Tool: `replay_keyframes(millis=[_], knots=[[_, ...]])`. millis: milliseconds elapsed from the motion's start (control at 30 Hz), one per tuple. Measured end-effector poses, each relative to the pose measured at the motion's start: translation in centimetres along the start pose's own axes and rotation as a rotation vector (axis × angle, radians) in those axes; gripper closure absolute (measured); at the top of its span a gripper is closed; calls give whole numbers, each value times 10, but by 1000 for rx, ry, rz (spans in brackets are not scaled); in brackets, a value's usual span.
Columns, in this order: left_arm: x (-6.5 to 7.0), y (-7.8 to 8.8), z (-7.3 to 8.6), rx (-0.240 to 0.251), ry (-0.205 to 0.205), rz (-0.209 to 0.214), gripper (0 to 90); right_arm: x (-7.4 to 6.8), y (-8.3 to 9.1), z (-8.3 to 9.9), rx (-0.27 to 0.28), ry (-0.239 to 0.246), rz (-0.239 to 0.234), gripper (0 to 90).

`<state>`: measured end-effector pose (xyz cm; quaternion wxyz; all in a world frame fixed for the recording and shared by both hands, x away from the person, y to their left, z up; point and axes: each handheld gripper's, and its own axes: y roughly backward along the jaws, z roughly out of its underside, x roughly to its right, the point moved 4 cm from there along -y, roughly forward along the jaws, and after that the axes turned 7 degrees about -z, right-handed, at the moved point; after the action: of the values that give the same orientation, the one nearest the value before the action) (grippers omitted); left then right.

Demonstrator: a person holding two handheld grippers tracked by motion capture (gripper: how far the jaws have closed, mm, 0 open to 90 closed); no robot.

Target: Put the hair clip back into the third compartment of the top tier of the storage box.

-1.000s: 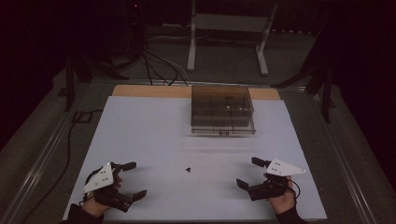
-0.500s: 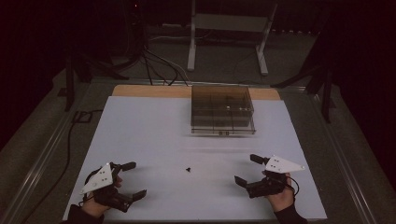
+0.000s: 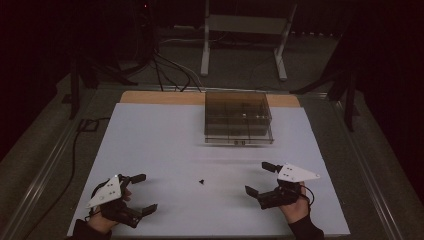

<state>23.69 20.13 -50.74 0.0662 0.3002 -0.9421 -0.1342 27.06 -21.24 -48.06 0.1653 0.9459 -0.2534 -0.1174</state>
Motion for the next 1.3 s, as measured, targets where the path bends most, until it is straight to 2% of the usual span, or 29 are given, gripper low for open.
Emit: replay_keyframes(millis=[533,1300], knots=[[0,0,1,-1,1,0,4,-7,-21,-7,-20,12,-54,0],[1,1,0,1,4,2,4,-16,-50,-14,-44,19,-103,0]])
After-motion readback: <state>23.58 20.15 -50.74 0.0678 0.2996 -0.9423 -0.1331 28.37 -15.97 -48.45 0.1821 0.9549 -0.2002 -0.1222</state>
